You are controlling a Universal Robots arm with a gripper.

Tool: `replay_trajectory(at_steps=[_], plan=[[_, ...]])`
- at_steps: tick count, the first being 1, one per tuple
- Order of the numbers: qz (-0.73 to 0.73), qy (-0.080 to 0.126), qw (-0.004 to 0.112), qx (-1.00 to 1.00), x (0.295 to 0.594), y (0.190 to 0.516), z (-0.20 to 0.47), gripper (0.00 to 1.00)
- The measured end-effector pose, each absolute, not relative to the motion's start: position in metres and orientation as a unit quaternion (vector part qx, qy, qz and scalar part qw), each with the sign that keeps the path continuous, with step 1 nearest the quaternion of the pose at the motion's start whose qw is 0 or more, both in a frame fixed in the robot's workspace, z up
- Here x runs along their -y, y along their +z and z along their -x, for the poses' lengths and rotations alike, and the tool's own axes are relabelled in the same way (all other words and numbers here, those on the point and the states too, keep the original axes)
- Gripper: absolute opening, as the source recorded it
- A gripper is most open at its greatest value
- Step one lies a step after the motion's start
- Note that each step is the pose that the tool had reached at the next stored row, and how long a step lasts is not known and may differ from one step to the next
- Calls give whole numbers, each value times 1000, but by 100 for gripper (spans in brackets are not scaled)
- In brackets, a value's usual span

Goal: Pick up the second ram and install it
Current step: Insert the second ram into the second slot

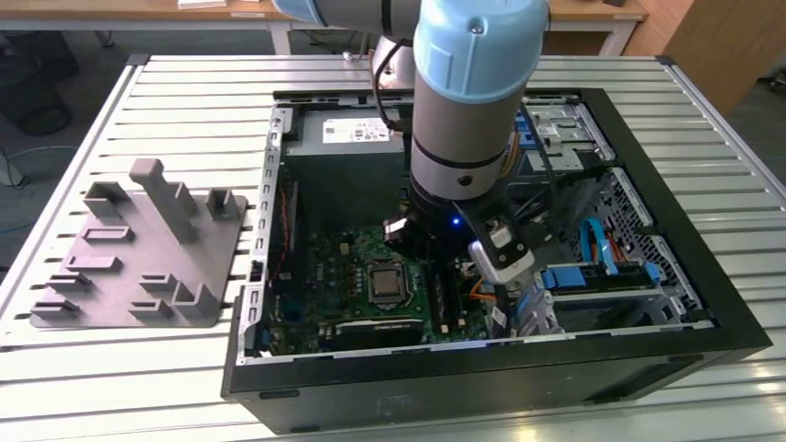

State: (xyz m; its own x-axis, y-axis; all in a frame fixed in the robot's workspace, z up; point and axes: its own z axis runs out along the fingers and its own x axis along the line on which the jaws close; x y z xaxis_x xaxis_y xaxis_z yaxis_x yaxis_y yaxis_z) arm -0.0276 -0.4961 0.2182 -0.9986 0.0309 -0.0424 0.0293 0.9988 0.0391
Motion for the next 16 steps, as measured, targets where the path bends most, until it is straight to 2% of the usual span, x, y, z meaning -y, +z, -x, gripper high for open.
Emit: replay_trajectory(at_steps=[16], plan=[[-15,16,21,-1000,494,213,28,14]])
